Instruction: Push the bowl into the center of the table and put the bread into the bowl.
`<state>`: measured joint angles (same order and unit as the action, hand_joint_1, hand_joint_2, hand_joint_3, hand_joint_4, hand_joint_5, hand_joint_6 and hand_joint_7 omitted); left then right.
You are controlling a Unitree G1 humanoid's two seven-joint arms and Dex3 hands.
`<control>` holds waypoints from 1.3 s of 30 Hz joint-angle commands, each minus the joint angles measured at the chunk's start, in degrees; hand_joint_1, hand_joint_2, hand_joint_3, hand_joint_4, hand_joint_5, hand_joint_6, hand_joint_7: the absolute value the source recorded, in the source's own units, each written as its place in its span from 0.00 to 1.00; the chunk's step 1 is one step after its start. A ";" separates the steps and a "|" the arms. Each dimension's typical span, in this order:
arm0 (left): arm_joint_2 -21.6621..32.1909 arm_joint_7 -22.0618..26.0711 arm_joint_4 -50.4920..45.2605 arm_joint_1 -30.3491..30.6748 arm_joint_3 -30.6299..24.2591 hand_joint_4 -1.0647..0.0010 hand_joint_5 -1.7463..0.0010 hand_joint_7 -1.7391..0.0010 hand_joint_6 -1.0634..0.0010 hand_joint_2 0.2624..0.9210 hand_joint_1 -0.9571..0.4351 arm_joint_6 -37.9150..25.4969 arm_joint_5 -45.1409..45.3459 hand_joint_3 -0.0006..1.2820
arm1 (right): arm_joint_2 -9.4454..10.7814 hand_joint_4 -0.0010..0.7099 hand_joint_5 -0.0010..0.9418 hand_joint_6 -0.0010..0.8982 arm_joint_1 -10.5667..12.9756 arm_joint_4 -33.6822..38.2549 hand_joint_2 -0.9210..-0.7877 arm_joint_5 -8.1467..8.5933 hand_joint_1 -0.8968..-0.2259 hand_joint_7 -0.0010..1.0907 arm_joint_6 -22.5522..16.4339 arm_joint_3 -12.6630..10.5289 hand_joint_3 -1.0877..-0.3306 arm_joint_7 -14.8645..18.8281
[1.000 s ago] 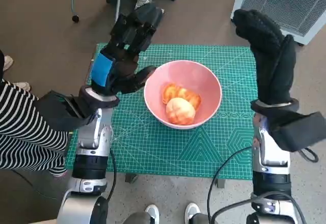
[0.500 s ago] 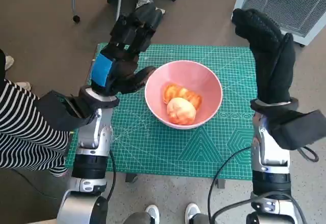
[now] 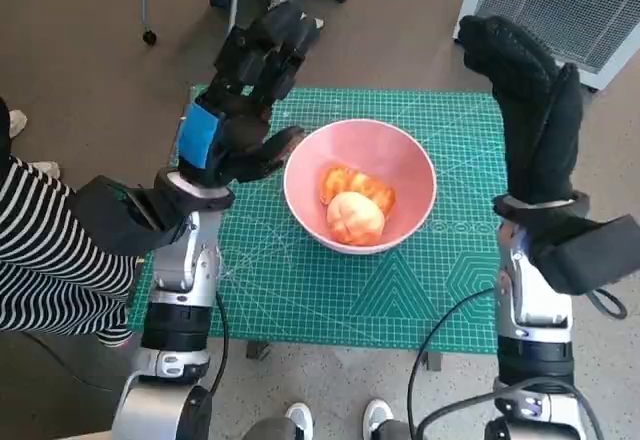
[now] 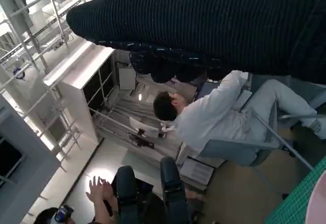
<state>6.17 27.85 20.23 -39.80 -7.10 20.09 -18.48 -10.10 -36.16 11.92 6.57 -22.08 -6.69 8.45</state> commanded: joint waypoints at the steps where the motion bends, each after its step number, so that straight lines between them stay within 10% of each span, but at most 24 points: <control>1: -0.45 -0.03 -2.66 0.23 0.75 0.89 0.97 0.69 1.00 1.00 0.22 -1.45 -0.53 0.28 | -0.33 0.31 0.00 0.08 2.10 -0.75 0.00 0.15 0.13 0.50 1.53 -0.23 0.42 0.25; 39: -0.04 0.27 -8.43 3.59 3.78 0.92 0.96 0.69 1.00 1.00 0.22 -2.98 0.76 0.27 | -0.41 0.31 0.00 0.13 7.79 -8.05 0.00 2.72 0.11 0.50 5.00 -1.27 0.45 1.09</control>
<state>6.25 28.36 12.86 -36.78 -3.50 17.42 -18.08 -10.31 -30.23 3.92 8.85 -17.98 -7.74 9.05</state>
